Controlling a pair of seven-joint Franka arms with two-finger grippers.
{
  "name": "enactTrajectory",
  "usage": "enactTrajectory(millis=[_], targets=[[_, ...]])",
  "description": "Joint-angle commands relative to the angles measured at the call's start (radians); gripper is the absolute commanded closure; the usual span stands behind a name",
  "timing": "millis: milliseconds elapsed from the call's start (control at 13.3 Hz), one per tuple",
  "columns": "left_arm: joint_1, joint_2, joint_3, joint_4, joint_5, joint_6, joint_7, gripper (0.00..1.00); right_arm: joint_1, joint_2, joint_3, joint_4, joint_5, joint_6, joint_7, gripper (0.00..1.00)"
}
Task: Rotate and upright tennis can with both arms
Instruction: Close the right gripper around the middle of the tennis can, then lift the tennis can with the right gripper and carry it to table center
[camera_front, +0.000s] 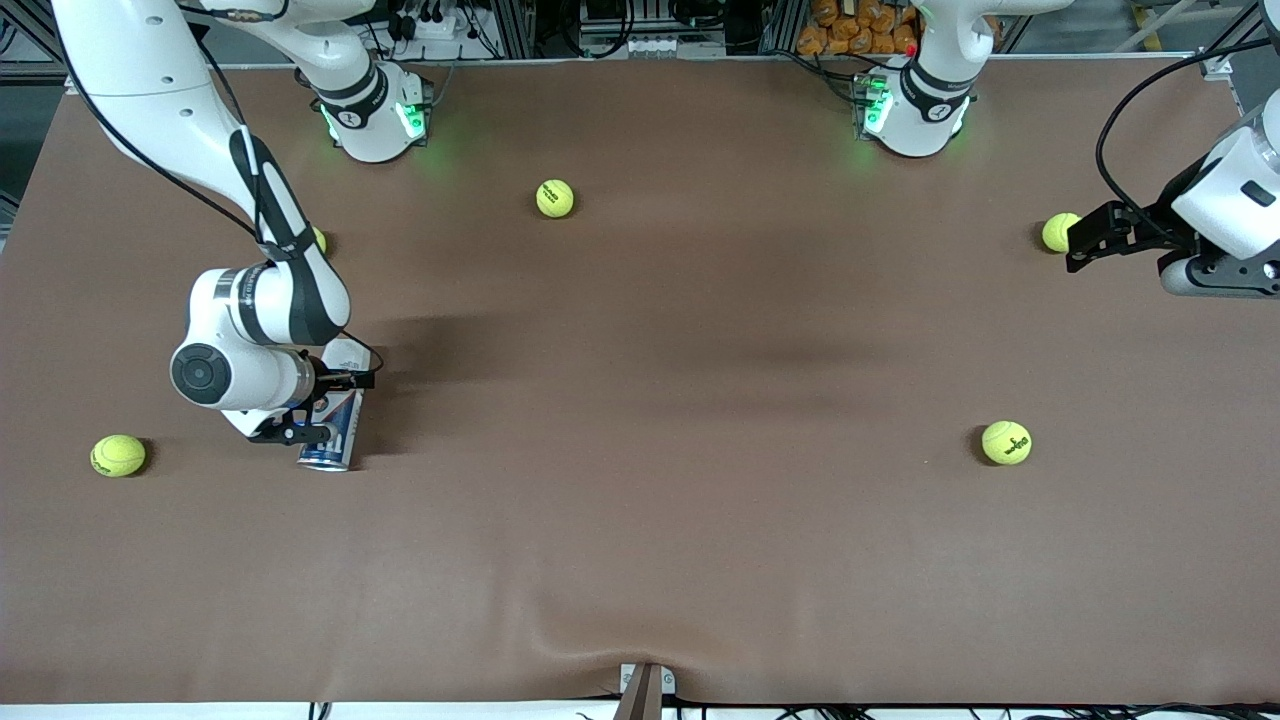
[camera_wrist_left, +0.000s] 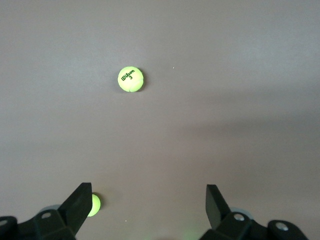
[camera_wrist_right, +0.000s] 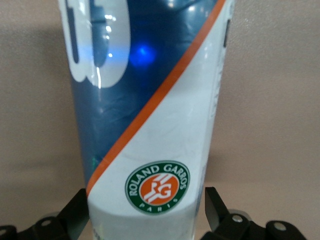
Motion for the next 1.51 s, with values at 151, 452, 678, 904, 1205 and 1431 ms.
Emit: enactTrajectory(millis=[151,452,678,904,1205,1431], targets=[[0.009,0.007,-0.003,0.018,-0.016,-0.017,0.009,0.0,0.009,-0.001,-0.001,0.003,0.012,0.002,0.006,0.29],[0.009,0.007,-0.003,0.017,-0.016,-0.017,0.011,0.0,0.014,-0.003,0.001,0.08,0.011,-0.058,-0.014,0.3],[0.01,0.007,-0.003,0.017,-0.016,-0.017,0.009,0.0,0.093,-0.009,0.001,0.181,0.003,-0.168,-0.018,0.29],[0.01,0.007,-0.003,0.018,-0.016,-0.017,0.011,0.0,0.187,-0.003,0.001,0.259,0.0,-0.218,-0.048,0.25],[0.01,0.007,-0.003,0.018,-0.016,-0.017,0.011,0.0,0.36,0.003,0.001,0.276,0.014,-0.172,-0.015,0.29],[0.009,0.006,-0.003,0.018,-0.016,-0.017,0.009,0.0,0.489,0.066,0.002,0.356,0.026,-0.17,0.218,0.29]])
